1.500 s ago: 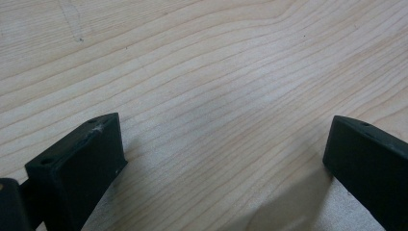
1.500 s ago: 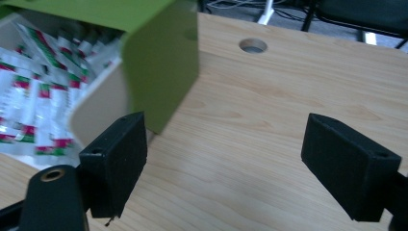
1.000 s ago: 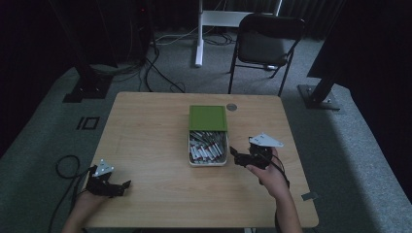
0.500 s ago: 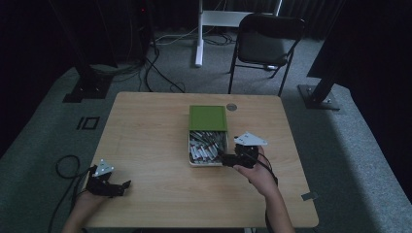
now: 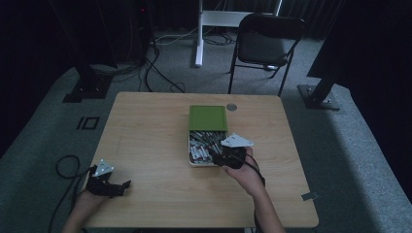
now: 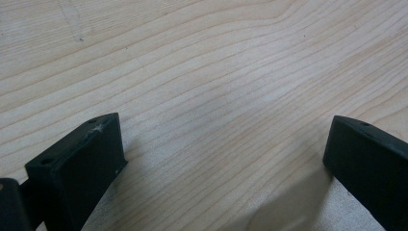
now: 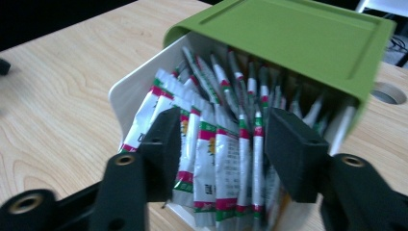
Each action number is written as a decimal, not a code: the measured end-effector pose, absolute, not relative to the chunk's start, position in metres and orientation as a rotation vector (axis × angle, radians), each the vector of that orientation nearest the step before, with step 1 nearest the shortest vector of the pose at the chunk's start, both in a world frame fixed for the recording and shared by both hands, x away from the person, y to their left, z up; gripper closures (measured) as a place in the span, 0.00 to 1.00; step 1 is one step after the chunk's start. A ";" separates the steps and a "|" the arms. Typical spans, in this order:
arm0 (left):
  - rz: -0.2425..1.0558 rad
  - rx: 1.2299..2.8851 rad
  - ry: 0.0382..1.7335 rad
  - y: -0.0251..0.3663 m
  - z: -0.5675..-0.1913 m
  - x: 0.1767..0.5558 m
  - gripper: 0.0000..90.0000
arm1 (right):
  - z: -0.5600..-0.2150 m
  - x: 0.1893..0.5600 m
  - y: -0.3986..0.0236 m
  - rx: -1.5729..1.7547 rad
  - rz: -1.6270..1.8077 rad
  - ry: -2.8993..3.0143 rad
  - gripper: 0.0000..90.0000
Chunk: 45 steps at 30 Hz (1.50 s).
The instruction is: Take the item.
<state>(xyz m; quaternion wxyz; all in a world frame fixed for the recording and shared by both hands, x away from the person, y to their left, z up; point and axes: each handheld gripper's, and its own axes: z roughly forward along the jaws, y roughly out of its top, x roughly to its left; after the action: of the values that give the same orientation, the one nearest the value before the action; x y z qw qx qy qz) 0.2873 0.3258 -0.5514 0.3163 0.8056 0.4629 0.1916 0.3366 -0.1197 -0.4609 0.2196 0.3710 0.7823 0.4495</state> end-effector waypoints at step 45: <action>0.505 2.124 1.217 0.326 -0.551 0.287 0.02 | -0.508 0.345 -0.089 1.099 0.853 2.147 0.94</action>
<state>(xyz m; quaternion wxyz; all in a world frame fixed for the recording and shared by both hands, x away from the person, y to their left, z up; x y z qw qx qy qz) 0.2872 0.3259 -0.5514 0.3156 0.8063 0.4621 0.1916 0.3445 -0.0893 -0.5083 0.2876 0.4116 0.8037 0.3193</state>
